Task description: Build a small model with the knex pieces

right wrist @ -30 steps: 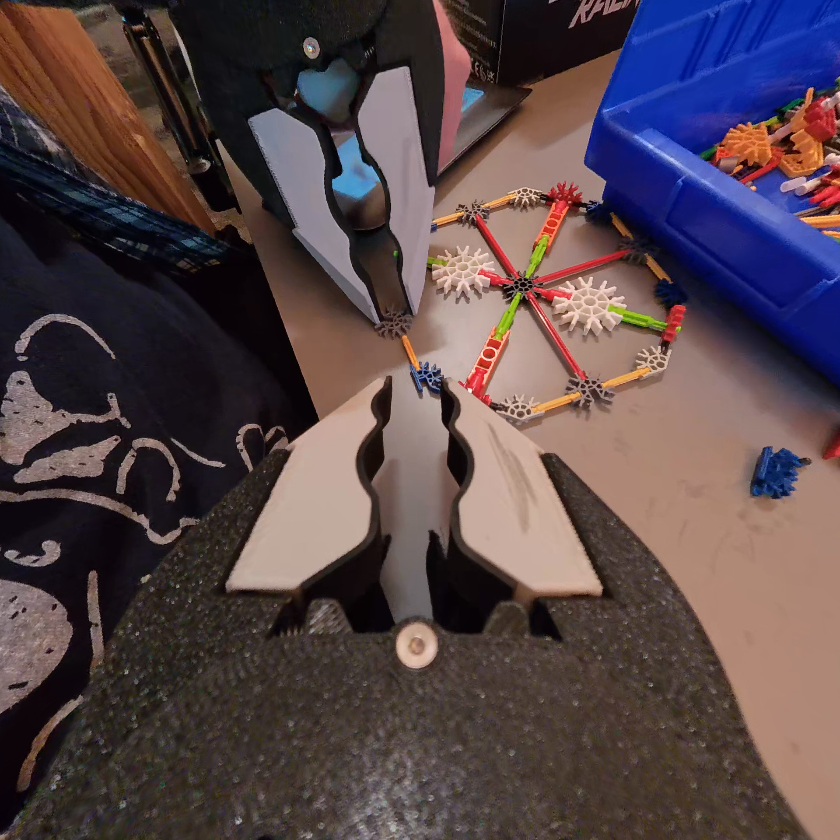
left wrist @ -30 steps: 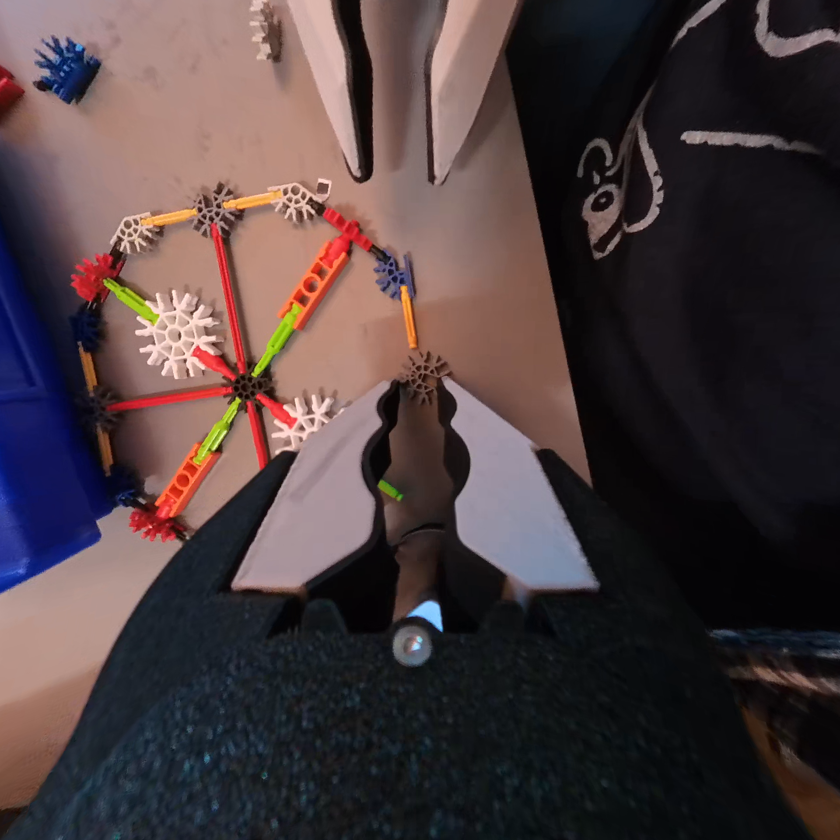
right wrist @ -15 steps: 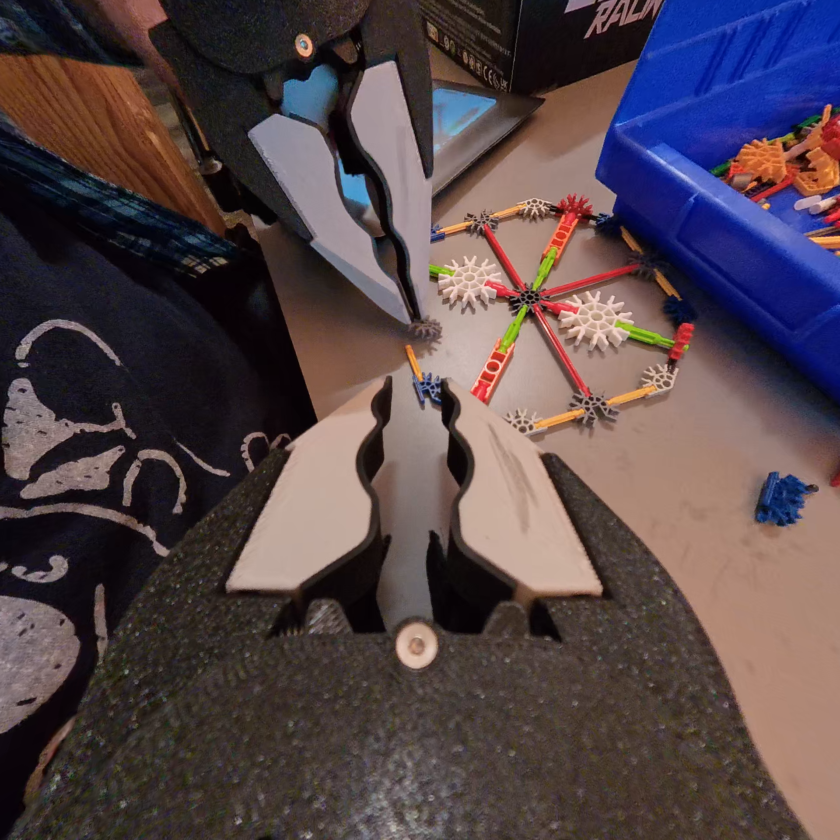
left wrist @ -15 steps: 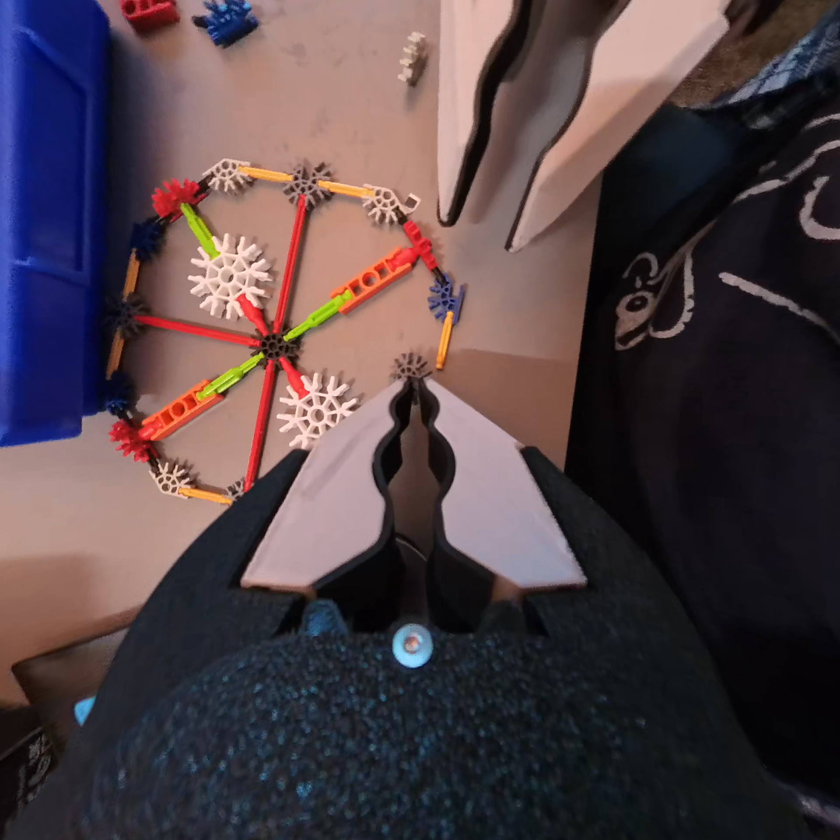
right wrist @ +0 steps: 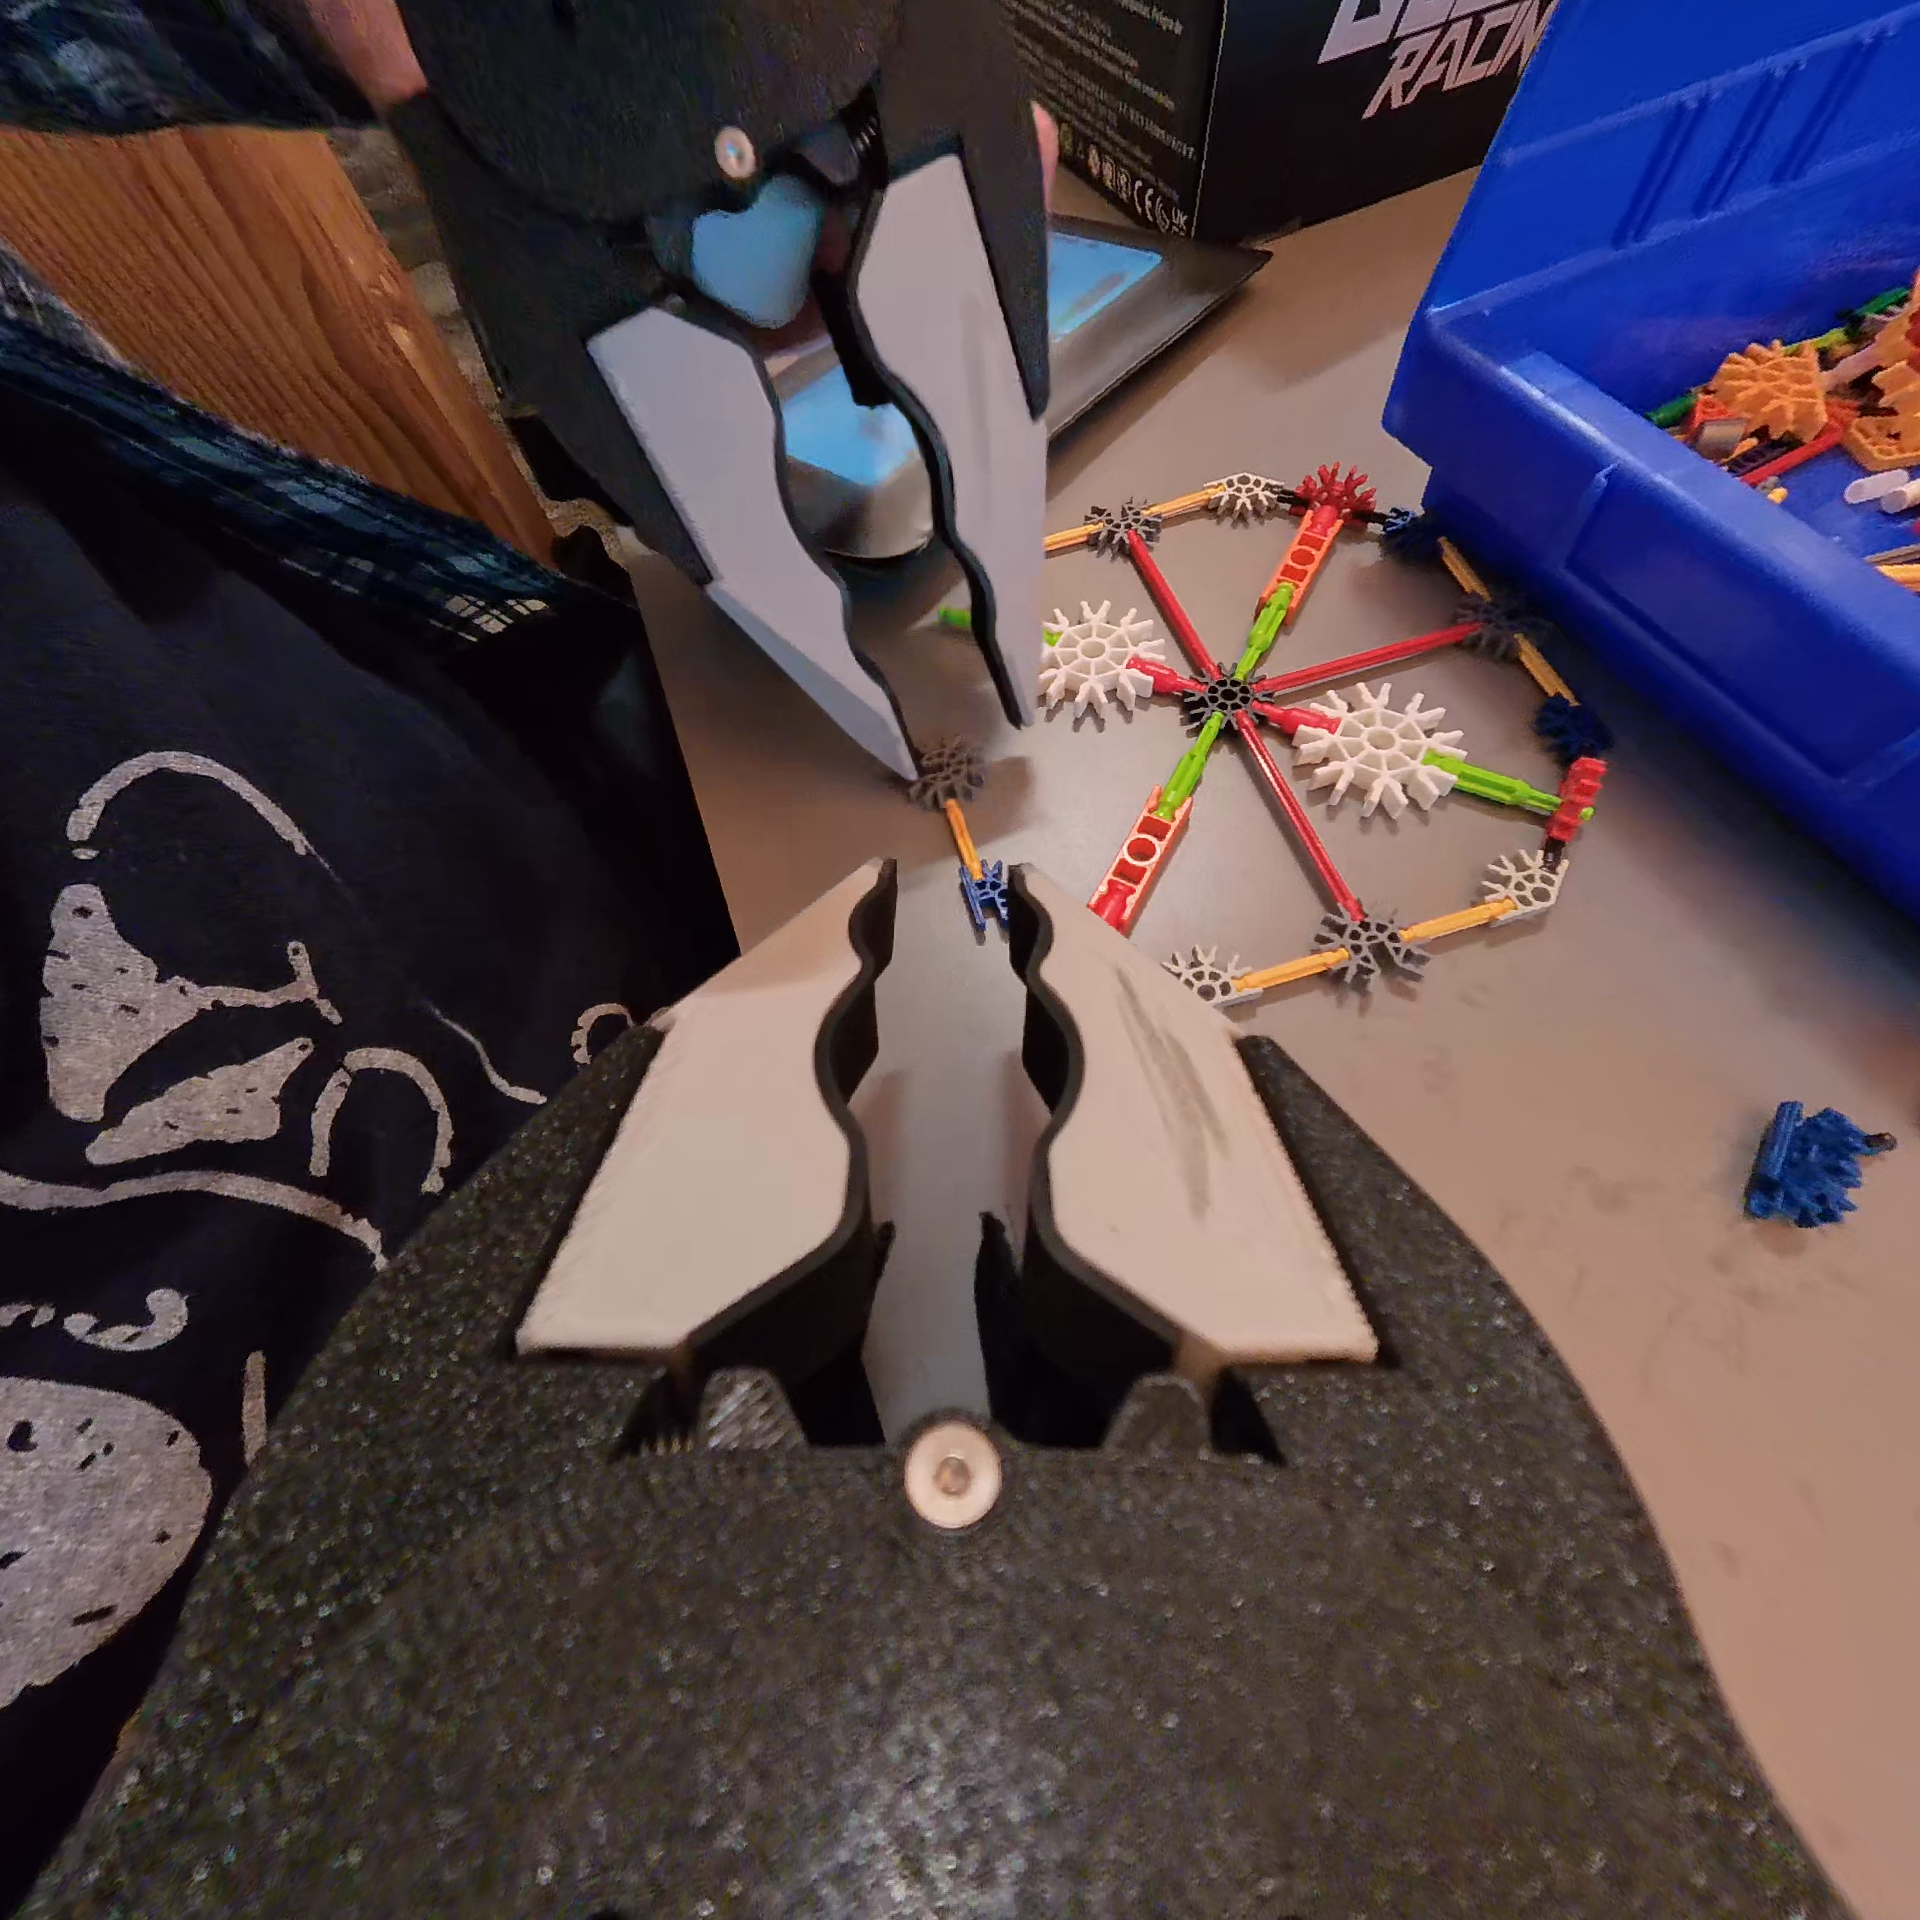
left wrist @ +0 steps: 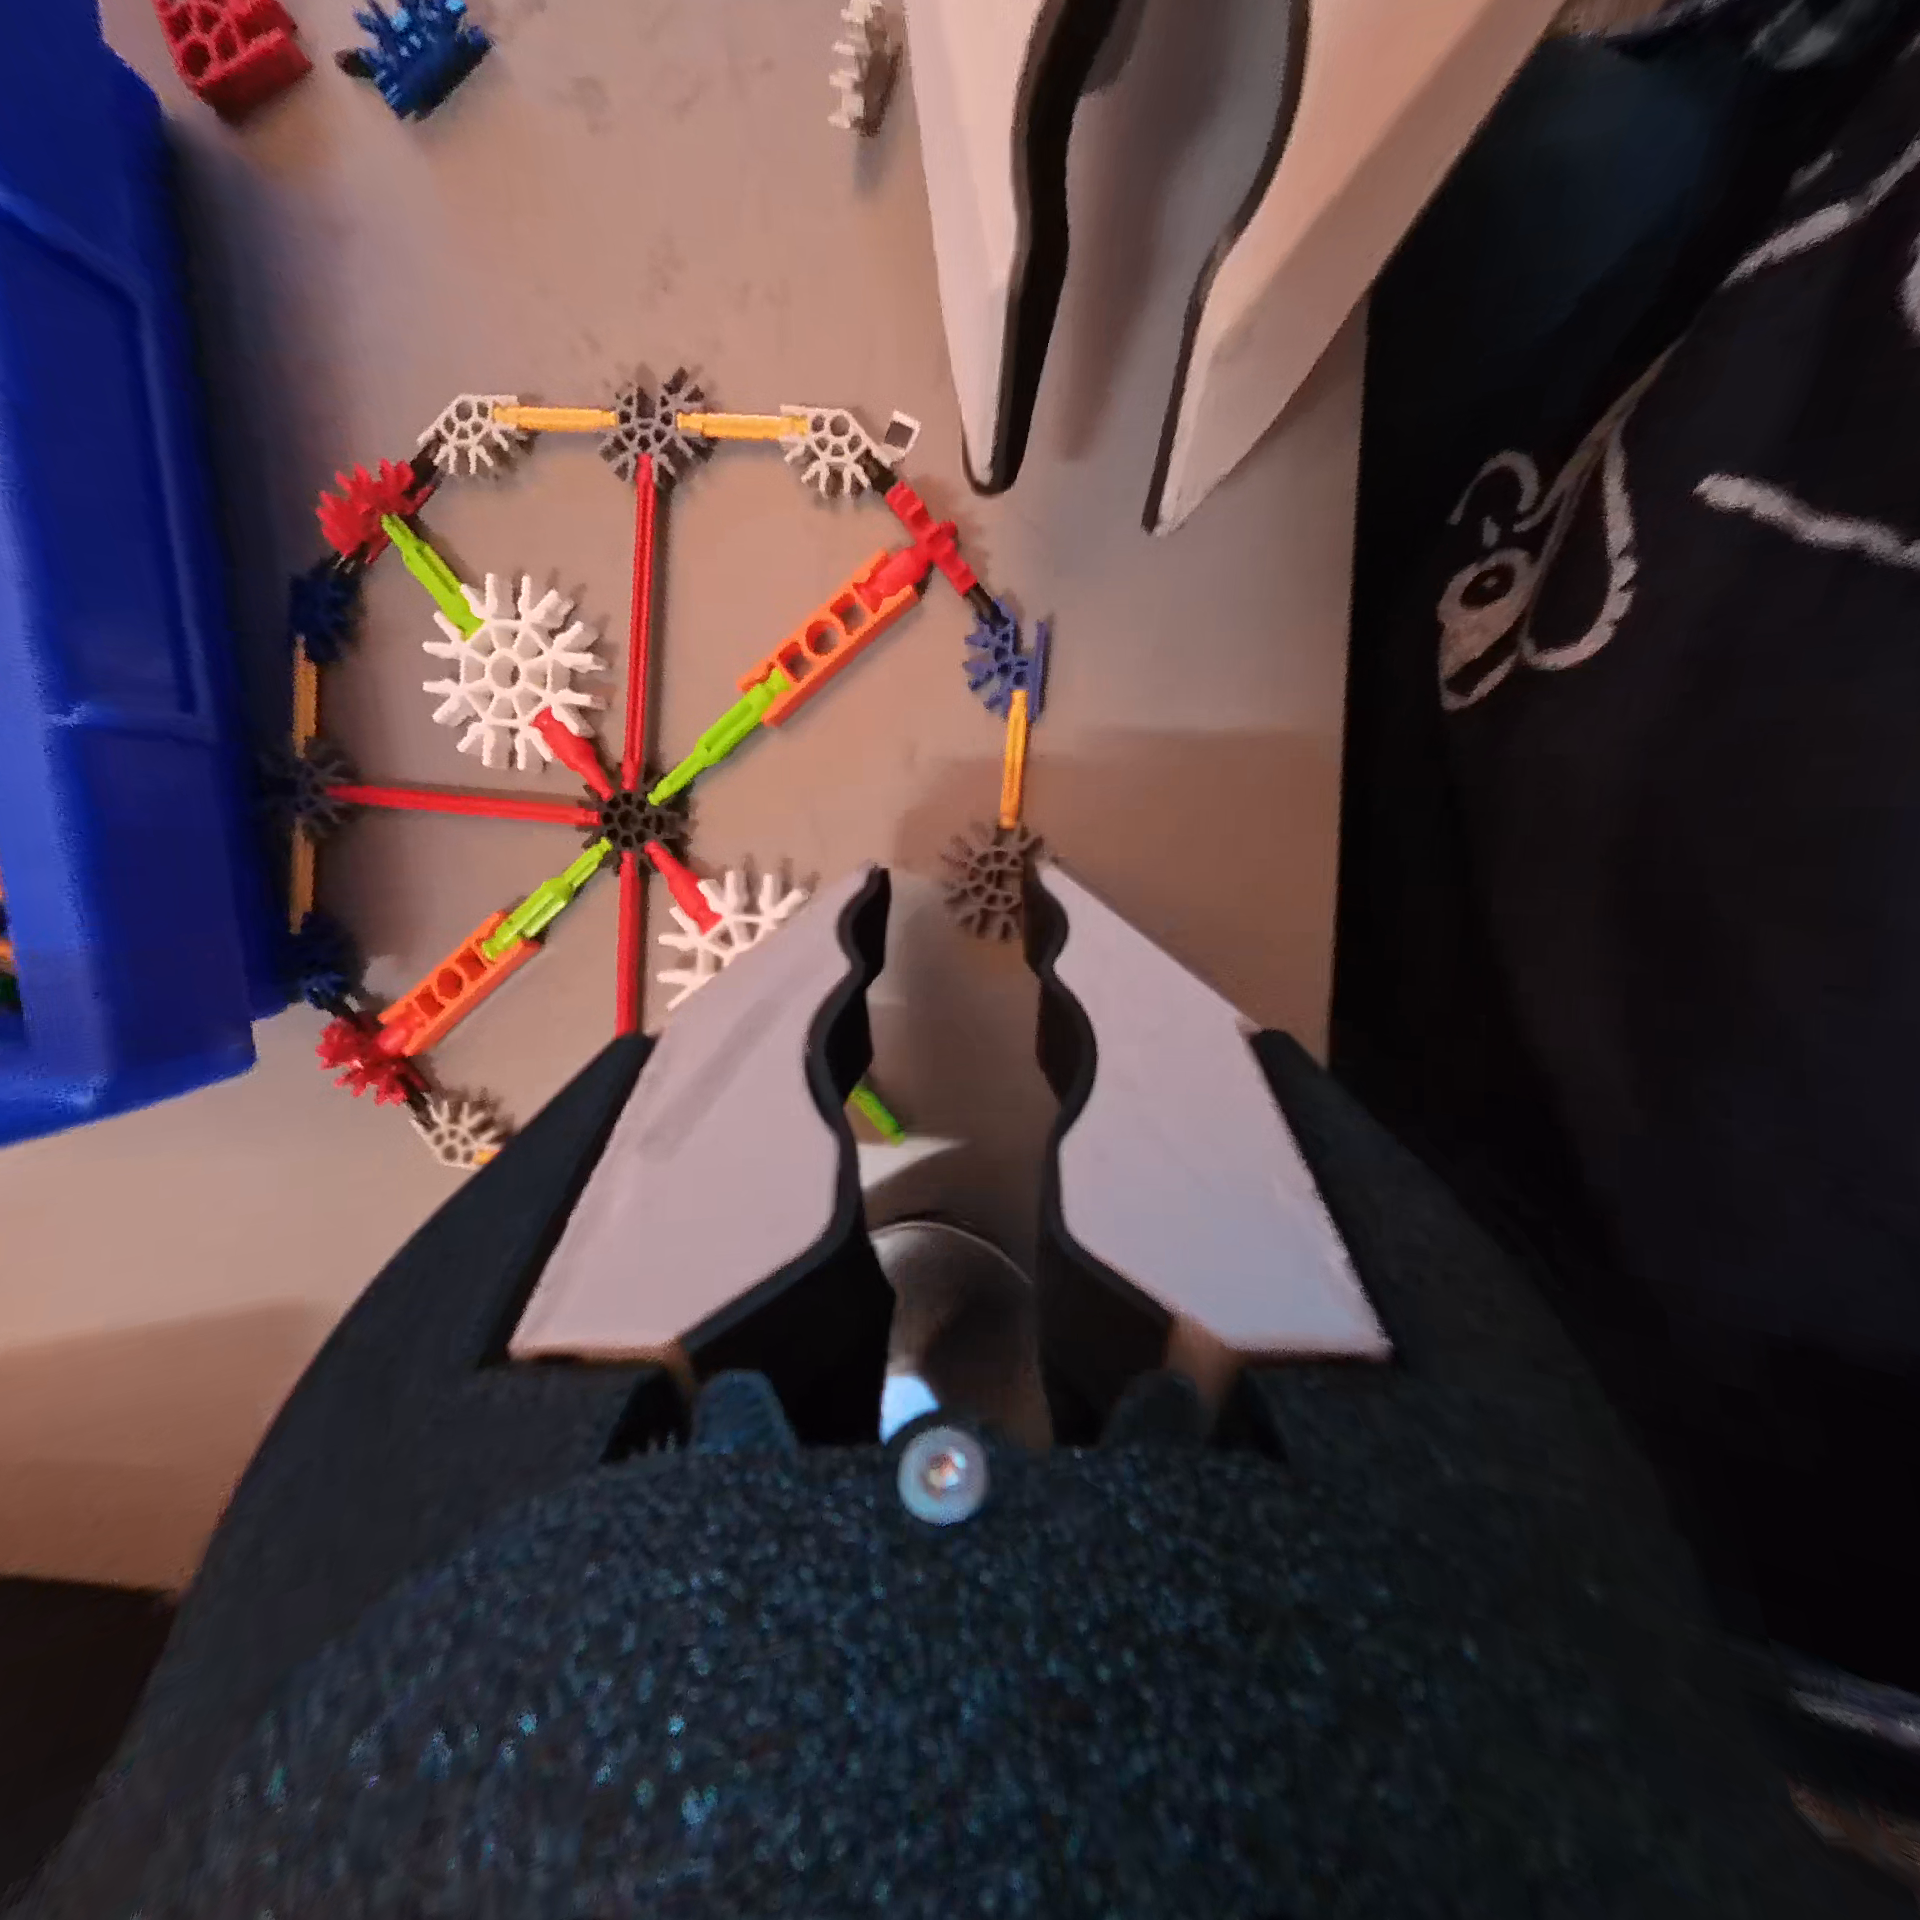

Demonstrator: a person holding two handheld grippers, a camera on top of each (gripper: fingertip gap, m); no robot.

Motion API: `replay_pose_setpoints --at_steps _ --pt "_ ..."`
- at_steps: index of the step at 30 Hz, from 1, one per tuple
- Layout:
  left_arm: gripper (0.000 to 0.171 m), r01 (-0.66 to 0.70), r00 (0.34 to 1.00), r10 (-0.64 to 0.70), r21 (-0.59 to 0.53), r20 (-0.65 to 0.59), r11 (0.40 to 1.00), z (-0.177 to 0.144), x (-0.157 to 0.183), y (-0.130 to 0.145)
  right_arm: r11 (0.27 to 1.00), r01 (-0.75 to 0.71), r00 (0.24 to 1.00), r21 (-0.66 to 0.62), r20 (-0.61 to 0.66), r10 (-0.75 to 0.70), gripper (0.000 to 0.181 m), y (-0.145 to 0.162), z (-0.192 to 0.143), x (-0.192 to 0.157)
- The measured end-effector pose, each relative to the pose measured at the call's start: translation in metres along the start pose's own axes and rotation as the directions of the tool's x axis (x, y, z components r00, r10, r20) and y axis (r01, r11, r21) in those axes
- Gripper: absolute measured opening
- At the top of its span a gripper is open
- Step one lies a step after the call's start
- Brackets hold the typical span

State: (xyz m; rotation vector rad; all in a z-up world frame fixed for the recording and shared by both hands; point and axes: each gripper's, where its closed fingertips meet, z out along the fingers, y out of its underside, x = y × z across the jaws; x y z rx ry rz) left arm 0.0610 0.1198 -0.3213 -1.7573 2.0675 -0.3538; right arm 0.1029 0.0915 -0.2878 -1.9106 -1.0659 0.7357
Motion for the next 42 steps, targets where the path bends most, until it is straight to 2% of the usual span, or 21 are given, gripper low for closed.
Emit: replay_pose_setpoints --at_steps 6,12,21,26,29,34,36,42 --pt "0.020 -0.064 0.995 0.063 -0.009 -0.074 0.998 0.004 0.004 0.002 1.000 -0.003 1.000 0.005 0.003 0.003 0.020 0.000 -0.002 0.000" --pt "0.012 0.000 0.998 0.002 0.021 -0.069 1.000 0.002 0.004 0.000 1.000 -0.009 1.000 0.005 0.012 0.009 0.020 0.000 -0.002 -0.001" --pt "0.015 0.075 0.996 -0.075 0.011 -0.058 0.997 -0.002 0.007 0.005 1.000 -0.010 1.000 0.006 0.018 0.010 0.020 0.000 -0.003 -0.002" --pt "0.023 0.037 0.998 -0.037 0.000 -0.059 0.999 -0.006 0.005 0.008 1.000 -0.011 1.000 0.008 0.019 0.010 0.020 -0.001 -0.003 -0.002" --pt "0.029 -0.059 0.996 0.060 0.008 -0.066 0.998 -0.007 0.006 0.007 1.000 -0.010 1.000 0.010 0.018 0.010 0.020 -0.001 -0.003 -0.002" --pt "0.025 -0.170 0.978 0.169 0.006 -0.124 0.985 -0.002 0.012 0.007 1.000 -0.013 1.000 0.011 0.019 0.013 0.020 -0.002 -0.003 -0.002" --pt "0.018 -0.157 0.978 0.156 0.003 -0.135 0.988 -0.001 0.011 0.006 1.000 -0.014 1.000 0.012 0.019 0.014 0.020 -0.002 -0.003 -0.002" --pt "0.017 -0.132 0.980 0.135 0.029 -0.143 0.991 -0.002 0.015 0.005 1.000 -0.019 1.000 0.020 0.025 0.019 0.020 -0.003 -0.004 -0.002"
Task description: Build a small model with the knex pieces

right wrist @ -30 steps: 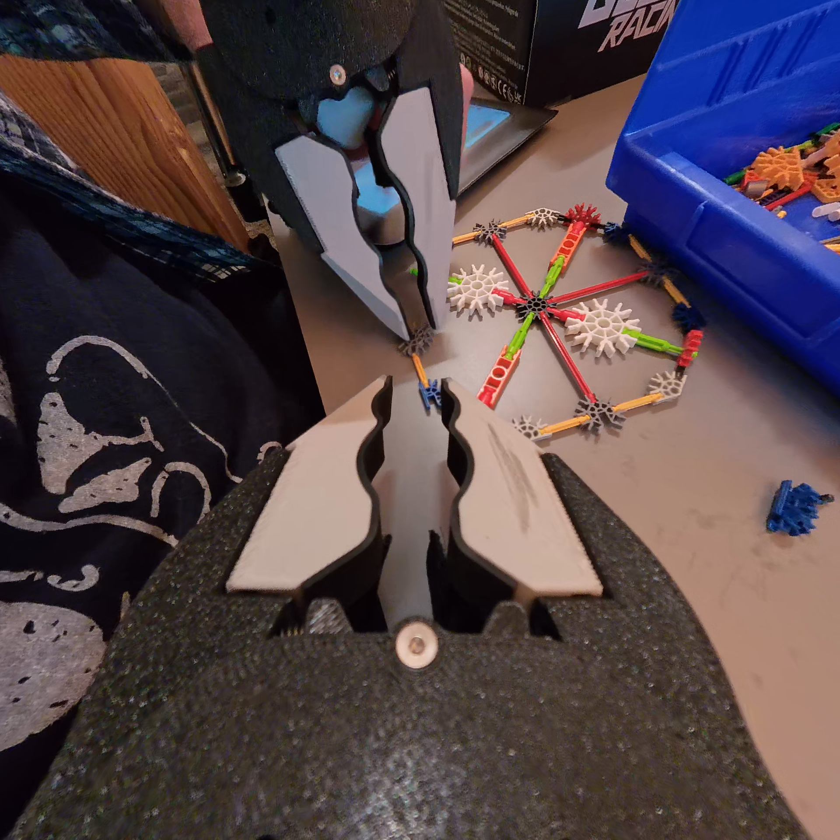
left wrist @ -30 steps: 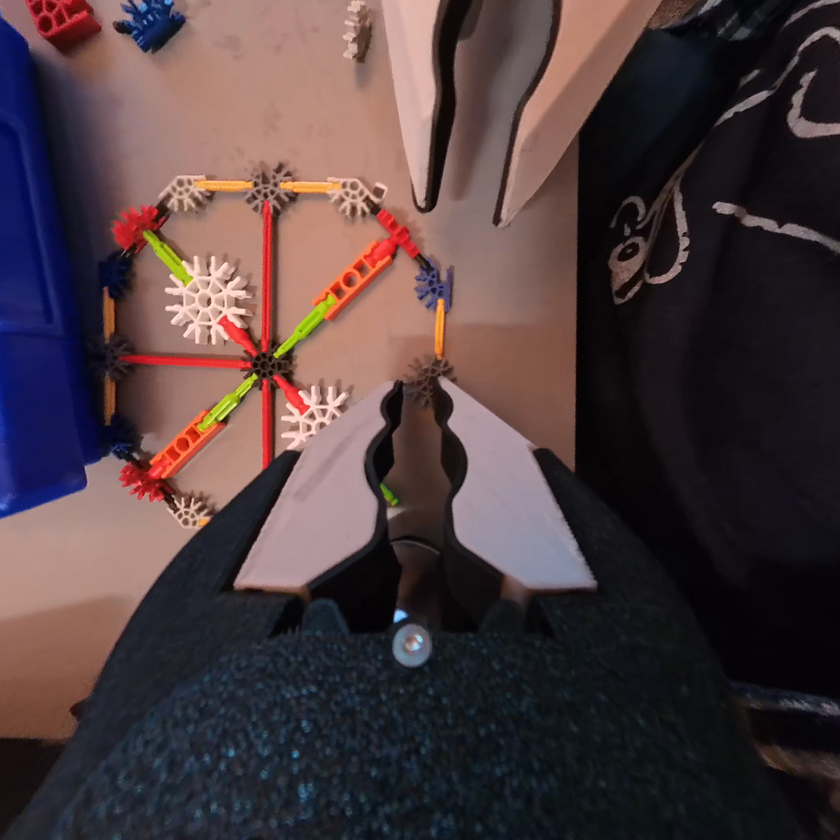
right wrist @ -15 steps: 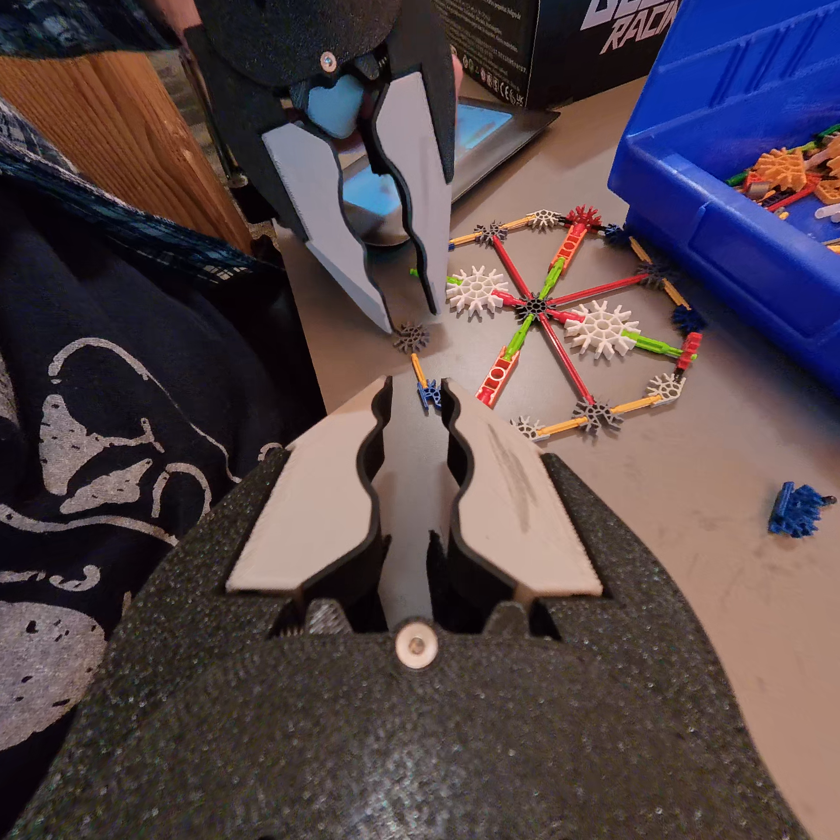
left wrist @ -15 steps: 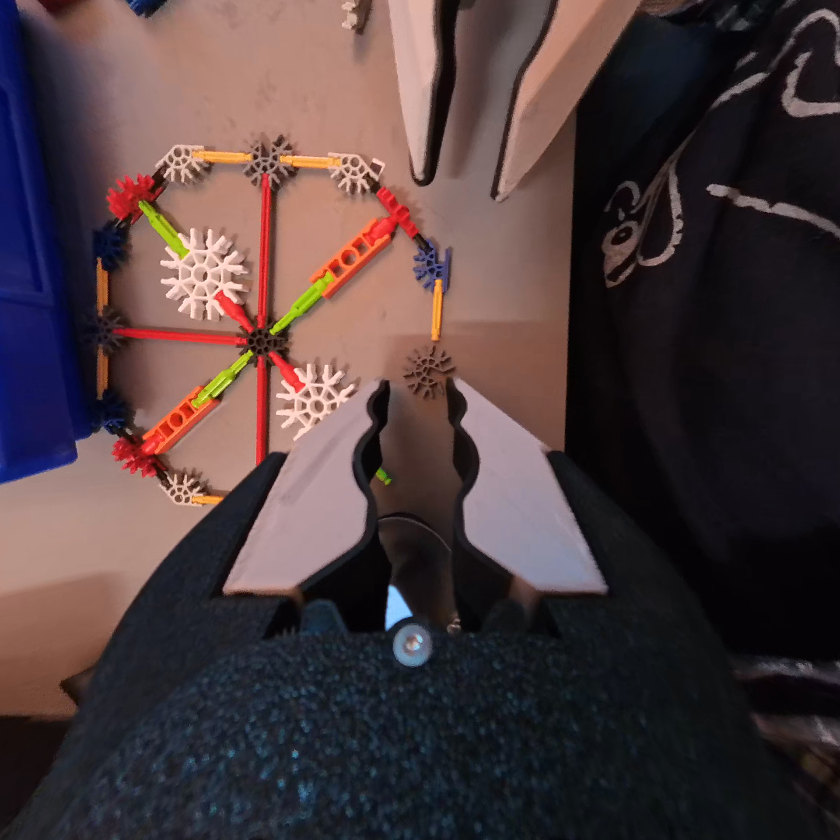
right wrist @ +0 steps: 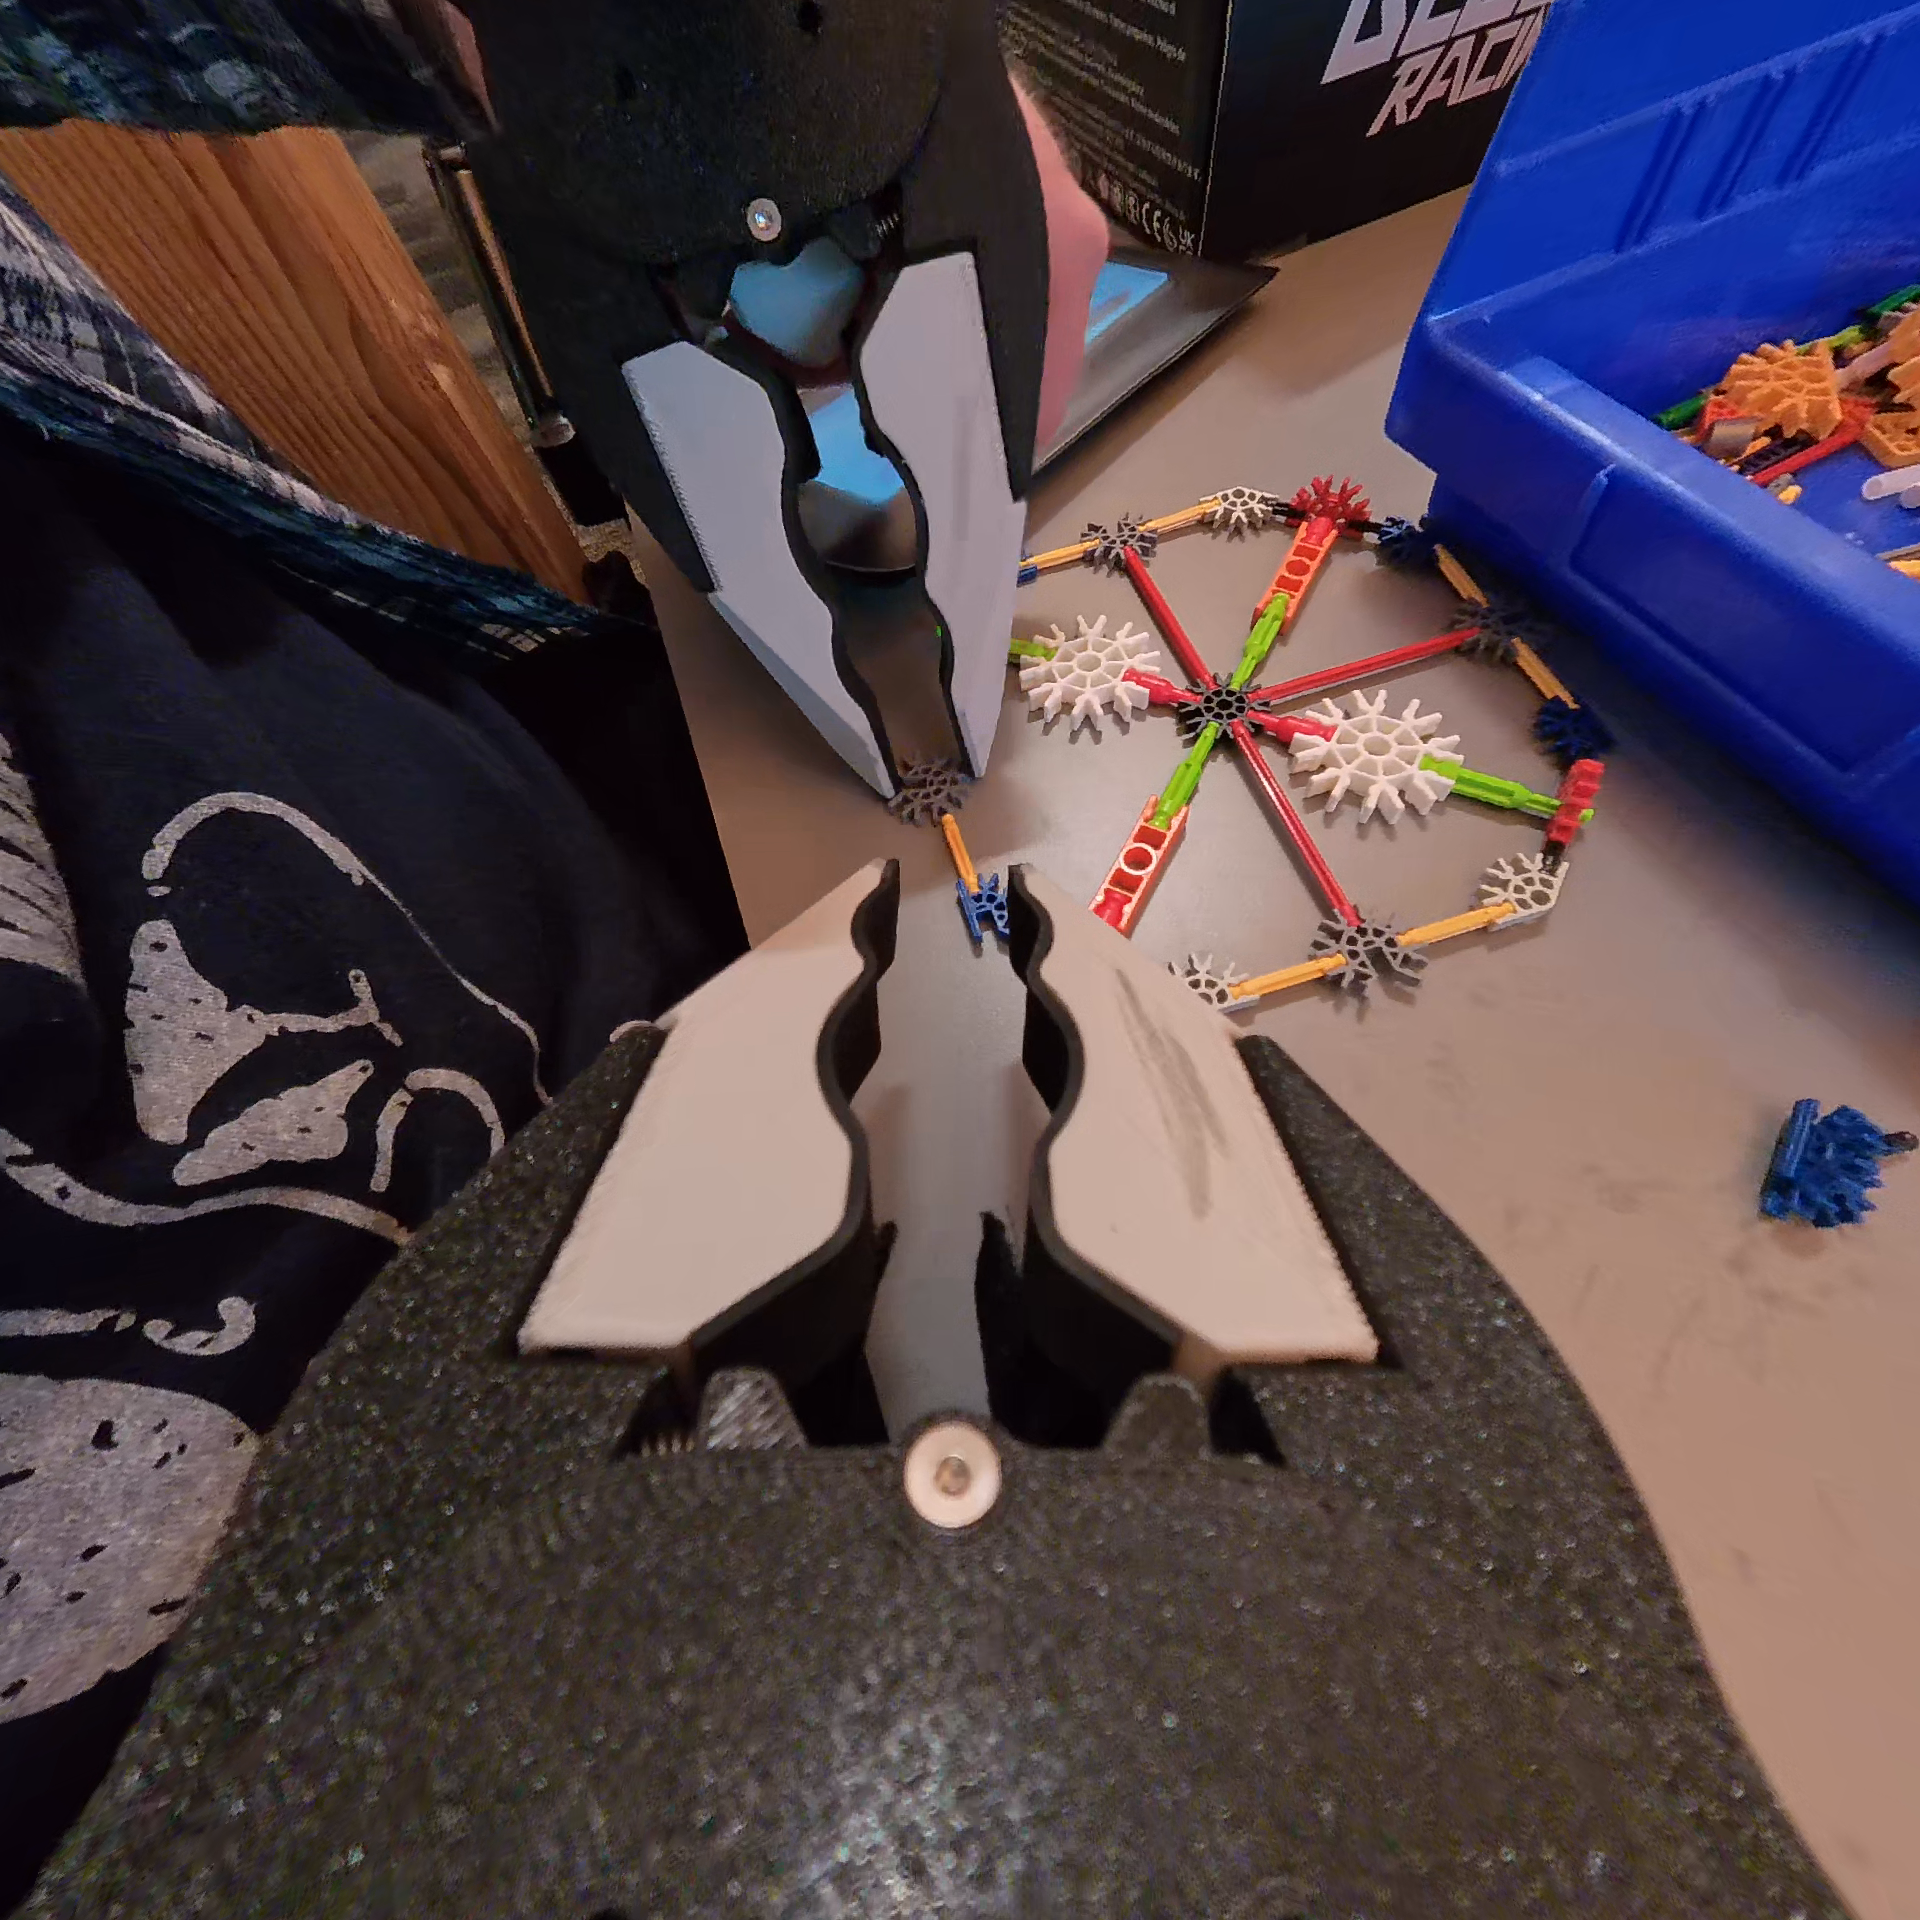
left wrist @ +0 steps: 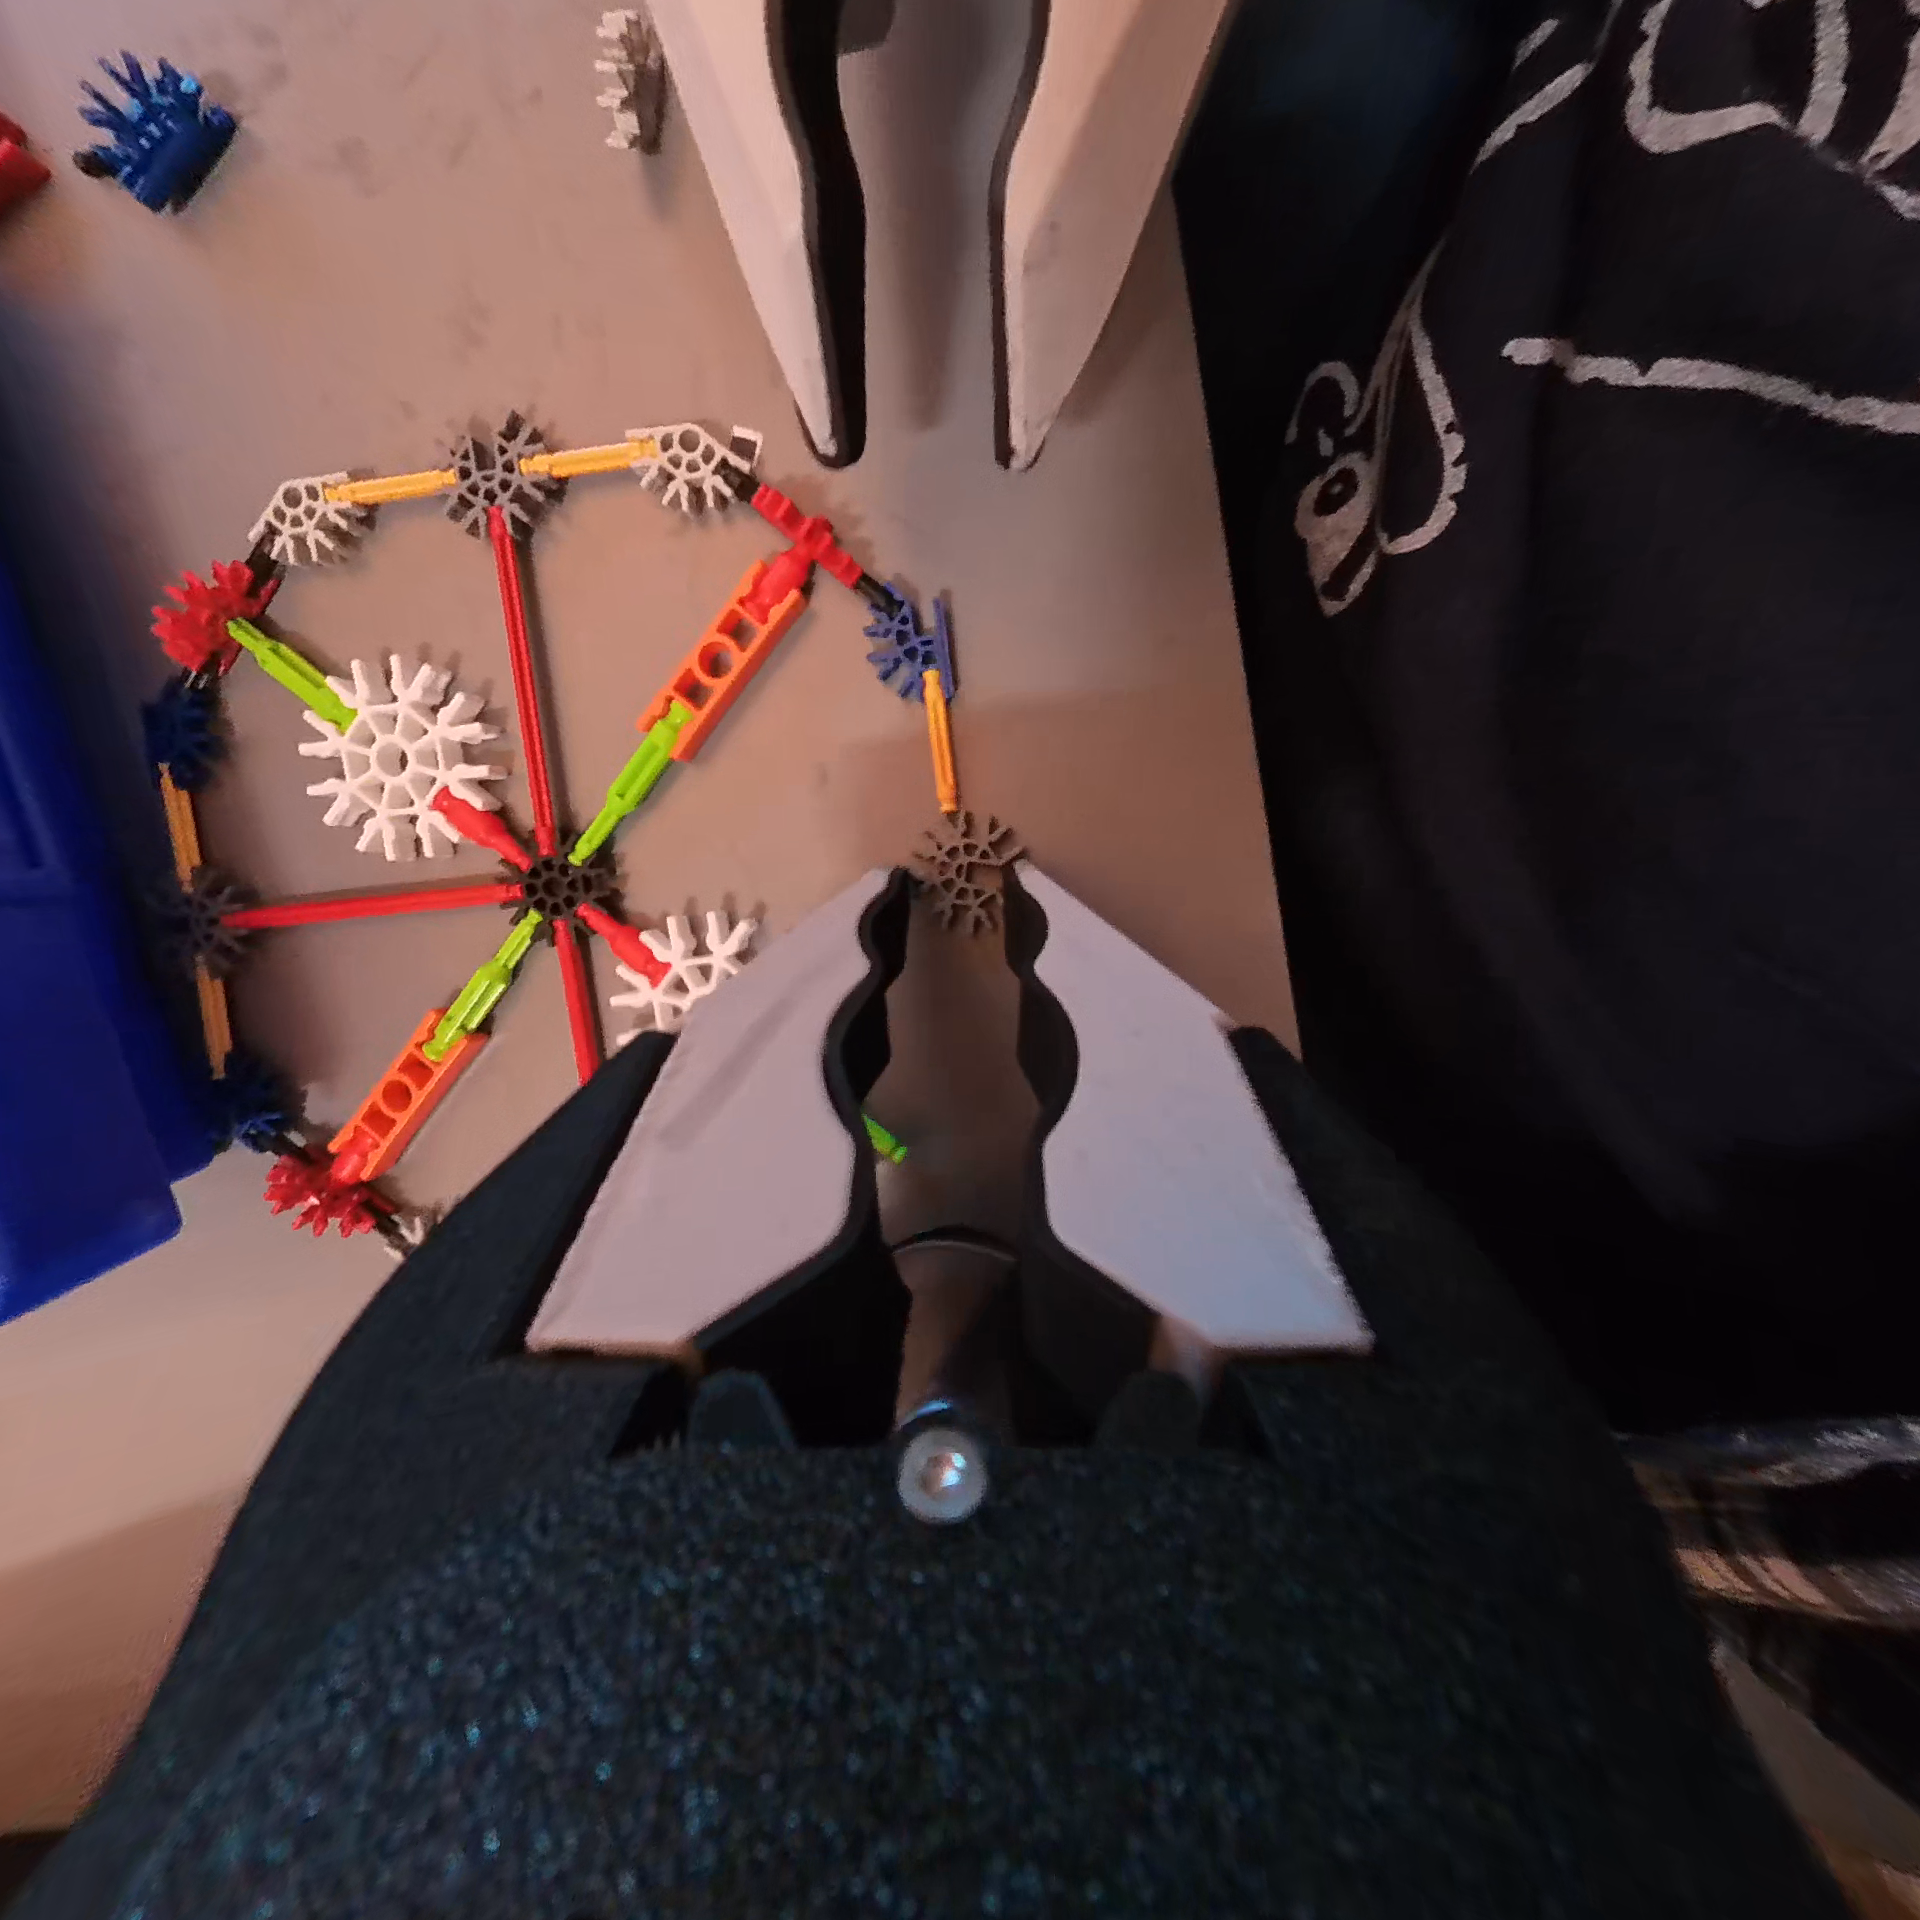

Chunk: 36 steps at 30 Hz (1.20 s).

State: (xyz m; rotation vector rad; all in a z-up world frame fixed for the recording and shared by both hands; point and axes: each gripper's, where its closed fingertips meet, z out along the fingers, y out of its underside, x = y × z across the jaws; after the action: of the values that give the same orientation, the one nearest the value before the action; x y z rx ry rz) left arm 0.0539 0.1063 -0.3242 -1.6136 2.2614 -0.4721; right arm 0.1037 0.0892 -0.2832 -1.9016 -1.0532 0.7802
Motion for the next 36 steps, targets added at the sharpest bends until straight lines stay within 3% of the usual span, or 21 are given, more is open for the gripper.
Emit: replay_pose_setpoints --at_steps 13,36 --pt "0.016 0.151 0.984 -0.154 0.038 0.091 0.988 -0.005 -0.005 -0.005 1.000 0.006 1.000 0.004 0.003 -0.006 0.020 -0.001 0.000 -0.001" --pt "0.016 0.184 0.974 -0.187 0.036 0.125 0.982 -0.001 -0.002 -0.008 1.000 0.007 1.000 0.015 0.006 -0.007 0.020 -0.003 0.001 -0.001"
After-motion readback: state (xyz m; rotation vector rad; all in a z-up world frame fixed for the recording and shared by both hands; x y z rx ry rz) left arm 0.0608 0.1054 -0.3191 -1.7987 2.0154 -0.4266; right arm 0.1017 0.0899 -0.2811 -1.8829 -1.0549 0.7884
